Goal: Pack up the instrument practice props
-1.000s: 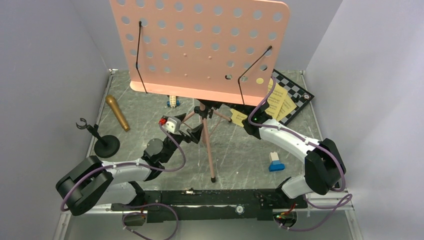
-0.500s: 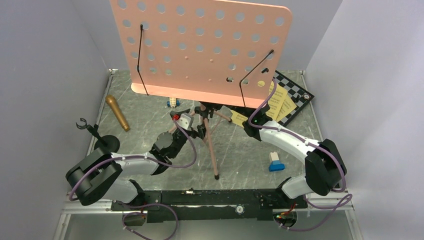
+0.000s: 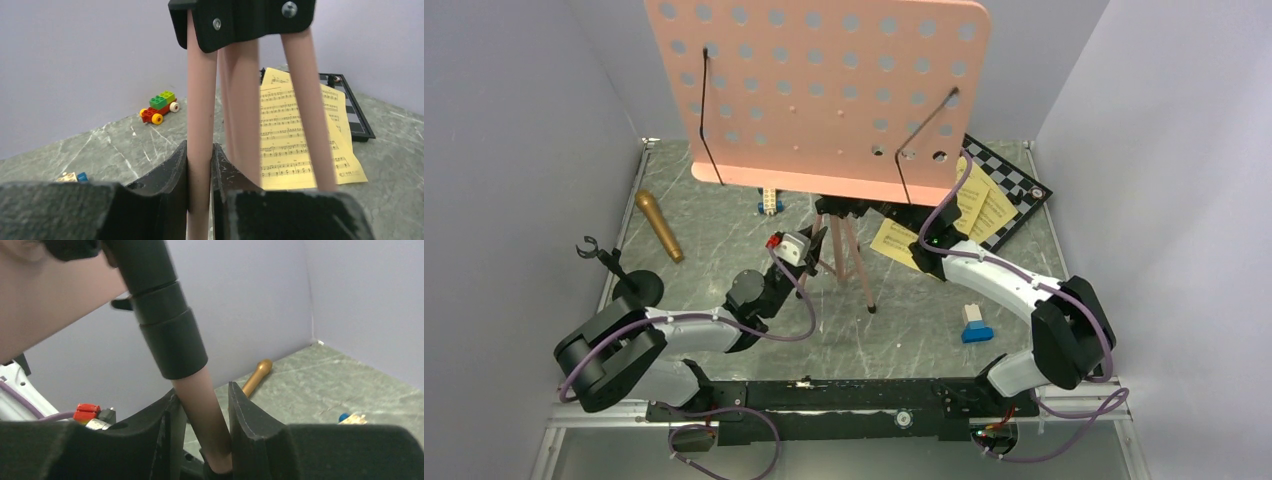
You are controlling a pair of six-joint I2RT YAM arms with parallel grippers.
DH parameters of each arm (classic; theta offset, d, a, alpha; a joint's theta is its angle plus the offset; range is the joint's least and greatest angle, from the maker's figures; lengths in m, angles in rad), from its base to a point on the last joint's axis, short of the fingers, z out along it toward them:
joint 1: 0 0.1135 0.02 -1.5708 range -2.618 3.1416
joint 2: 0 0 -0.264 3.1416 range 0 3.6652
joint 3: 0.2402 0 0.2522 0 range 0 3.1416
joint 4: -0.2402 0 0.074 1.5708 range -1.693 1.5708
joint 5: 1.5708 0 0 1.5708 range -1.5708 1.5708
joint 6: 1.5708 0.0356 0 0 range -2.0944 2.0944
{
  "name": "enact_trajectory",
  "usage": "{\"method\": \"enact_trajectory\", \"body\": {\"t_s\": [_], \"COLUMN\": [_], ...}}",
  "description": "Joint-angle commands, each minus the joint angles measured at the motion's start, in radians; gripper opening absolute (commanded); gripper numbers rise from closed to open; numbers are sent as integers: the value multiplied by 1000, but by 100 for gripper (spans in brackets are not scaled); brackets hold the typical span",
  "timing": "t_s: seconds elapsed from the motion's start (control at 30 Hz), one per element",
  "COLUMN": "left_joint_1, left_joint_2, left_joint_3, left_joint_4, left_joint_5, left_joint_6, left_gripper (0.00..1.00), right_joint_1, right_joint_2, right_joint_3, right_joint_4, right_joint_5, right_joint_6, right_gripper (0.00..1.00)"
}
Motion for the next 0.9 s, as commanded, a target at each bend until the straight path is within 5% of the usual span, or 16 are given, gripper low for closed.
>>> {"method": "enact_trajectory", "body": {"t_s": [0.0, 0.27, 0.43, 0.6, 0.87], "left_joint_1": [2, 2, 2, 2, -13], "left_joint_2": [-12, -90, -137, -205, -105], "left_joint_3": [-20, -15, -43, -115, -38], "left_joint_4": [-74, -99, -136, -118, -94], "left_joint_5": [-81, -87, -78, -31, 32], "left_joint_6": [-52, -21, -89, -203, -210], "left_gripper": [17, 26, 66, 86, 93], "right_joint_1": [51, 61, 70, 71, 79], "right_joint_2": [12, 27, 13, 7, 2], "right_joint_3": [35, 101, 56, -6, -50], "right_joint_4": [-155, -162, -146, -111, -57], "right_joint_5": [-25, -15, 7, 20, 27], "right_joint_6": [154, 120, 115, 127, 181], "right_gripper": [0, 0, 0, 0, 0]}}
